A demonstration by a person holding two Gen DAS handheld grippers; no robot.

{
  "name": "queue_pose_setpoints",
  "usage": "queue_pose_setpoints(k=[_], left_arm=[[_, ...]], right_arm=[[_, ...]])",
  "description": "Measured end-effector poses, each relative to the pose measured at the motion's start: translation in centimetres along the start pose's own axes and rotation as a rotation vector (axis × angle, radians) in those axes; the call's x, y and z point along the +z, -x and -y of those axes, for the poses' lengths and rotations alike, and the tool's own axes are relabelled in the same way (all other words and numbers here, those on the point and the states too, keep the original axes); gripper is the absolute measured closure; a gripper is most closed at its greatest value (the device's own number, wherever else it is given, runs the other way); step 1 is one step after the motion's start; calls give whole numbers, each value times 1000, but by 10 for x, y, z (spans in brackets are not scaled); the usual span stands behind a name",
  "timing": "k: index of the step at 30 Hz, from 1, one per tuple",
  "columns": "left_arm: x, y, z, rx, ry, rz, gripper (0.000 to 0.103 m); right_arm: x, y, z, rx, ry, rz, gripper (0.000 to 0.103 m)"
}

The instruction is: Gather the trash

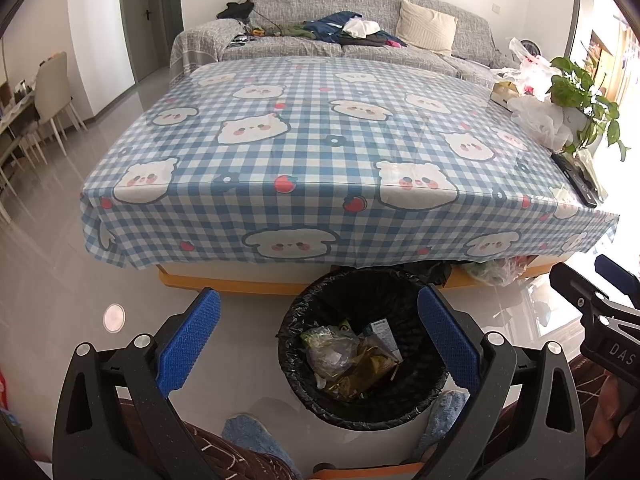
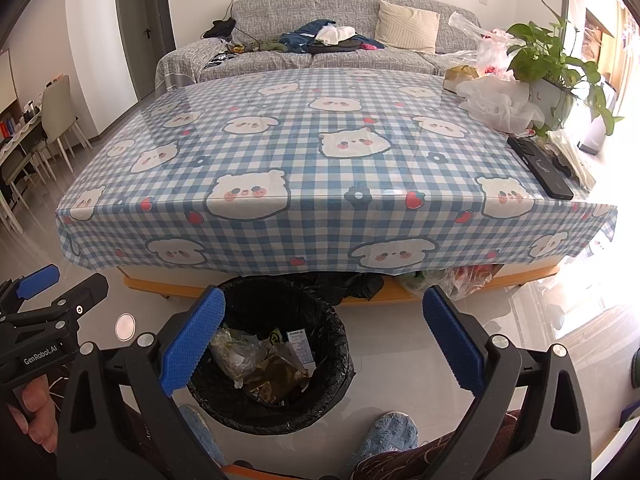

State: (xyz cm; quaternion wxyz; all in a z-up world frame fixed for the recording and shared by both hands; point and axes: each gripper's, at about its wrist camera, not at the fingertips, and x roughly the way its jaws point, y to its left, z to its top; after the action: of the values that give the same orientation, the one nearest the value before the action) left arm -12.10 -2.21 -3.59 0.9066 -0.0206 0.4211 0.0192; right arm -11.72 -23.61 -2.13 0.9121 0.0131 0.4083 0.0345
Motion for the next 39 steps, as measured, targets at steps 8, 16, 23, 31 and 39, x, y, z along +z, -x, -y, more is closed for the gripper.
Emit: queue_pose_setpoints(k=[8,16,23,31,39], left_arm=[[0,1,1,-9,2,0,6],[-1,-3,2,-24,9,-24,6],[0,-1,3,-15,-2,-9,6],[0,0,2,-9,-14,3,6],[0,0,0,-24,-6,1,6]], right_arm=[[0,0,0,0,1,0,8],[0,0,0,0,0,0,8],[0,0,0,0,0,0,8],[0,0,0,0,0,0,8],[0,0,-1,0,0,0,8]])
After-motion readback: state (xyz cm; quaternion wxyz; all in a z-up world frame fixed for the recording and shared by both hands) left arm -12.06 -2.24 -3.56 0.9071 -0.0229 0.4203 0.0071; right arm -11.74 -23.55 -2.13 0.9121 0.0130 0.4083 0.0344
